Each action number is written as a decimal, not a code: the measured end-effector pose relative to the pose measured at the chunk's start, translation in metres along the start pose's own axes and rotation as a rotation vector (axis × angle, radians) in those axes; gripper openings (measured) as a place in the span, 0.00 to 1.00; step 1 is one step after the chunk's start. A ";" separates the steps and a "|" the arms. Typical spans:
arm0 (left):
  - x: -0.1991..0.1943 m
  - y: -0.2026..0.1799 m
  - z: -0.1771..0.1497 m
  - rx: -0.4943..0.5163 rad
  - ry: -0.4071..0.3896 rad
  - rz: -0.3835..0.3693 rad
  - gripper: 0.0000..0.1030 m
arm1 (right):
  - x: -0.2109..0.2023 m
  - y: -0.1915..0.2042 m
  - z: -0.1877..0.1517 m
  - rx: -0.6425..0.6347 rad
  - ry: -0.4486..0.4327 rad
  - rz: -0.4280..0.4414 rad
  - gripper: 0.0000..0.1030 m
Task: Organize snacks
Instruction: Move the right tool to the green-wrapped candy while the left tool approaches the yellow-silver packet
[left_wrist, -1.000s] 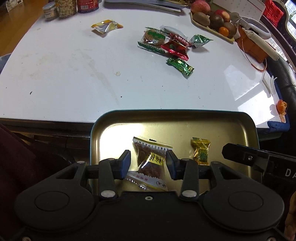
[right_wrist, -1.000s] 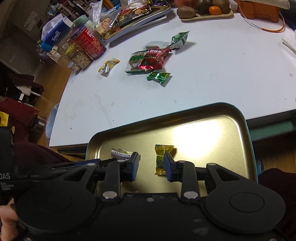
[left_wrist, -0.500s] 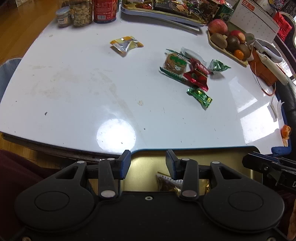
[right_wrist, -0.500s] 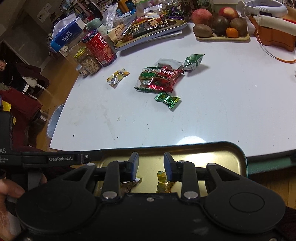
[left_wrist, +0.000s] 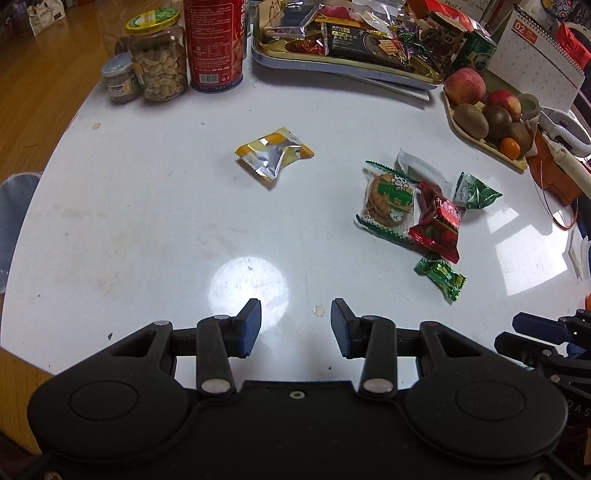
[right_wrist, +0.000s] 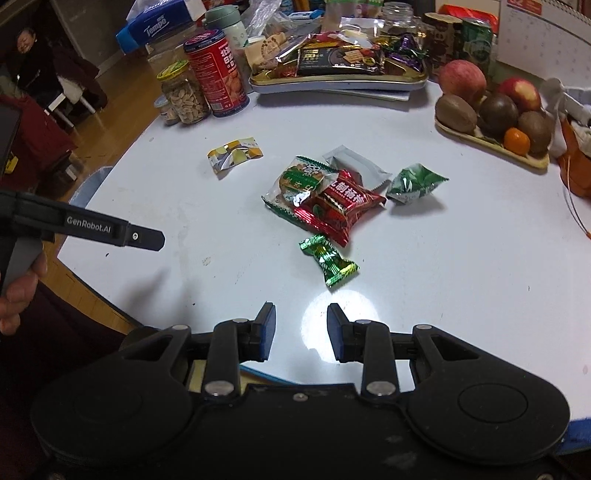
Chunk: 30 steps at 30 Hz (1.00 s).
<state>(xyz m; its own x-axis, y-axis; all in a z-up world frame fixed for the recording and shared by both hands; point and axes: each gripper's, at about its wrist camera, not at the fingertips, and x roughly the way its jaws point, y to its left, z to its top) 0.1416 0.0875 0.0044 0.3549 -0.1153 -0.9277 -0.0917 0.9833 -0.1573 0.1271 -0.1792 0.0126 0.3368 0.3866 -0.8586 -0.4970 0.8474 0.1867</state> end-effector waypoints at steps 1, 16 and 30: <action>0.003 0.001 0.005 0.005 0.001 -0.001 0.48 | 0.004 0.000 0.002 -0.030 -0.003 -0.003 0.32; 0.024 0.014 0.022 -0.075 0.013 -0.031 0.48 | 0.054 -0.008 0.024 -0.300 0.027 0.050 0.32; 0.029 0.015 0.025 -0.122 0.029 -0.066 0.48 | 0.088 -0.014 0.037 -0.334 0.091 0.100 0.32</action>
<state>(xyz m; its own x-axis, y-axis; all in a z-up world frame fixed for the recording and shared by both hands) 0.1742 0.1024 -0.0162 0.3370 -0.1847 -0.9232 -0.1826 0.9491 -0.2565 0.1937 -0.1437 -0.0480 0.2080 0.4150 -0.8857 -0.7631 0.6354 0.1185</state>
